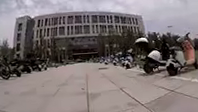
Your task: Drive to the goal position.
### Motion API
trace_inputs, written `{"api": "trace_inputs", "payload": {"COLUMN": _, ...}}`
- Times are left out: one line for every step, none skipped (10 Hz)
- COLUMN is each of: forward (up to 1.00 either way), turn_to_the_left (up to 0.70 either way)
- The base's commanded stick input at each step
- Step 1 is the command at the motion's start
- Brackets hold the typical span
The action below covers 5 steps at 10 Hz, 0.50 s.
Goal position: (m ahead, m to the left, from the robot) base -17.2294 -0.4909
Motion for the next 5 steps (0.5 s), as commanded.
{"api": "trace_inputs", "payload": {"forward": 0.0, "turn_to_the_left": -0.7}}
{"api": "trace_inputs", "payload": {"forward": 0.0, "turn_to_the_left": -0.69}}
{"api": "trace_inputs", "payload": {"forward": 0.0, "turn_to_the_left": -0.69}}
{"api": "trace_inputs", "payload": {"forward": 0.0, "turn_to_the_left": -0.69}}
{"api": "trace_inputs", "payload": {"forward": 0.0, "turn_to_the_left": -0.69}}
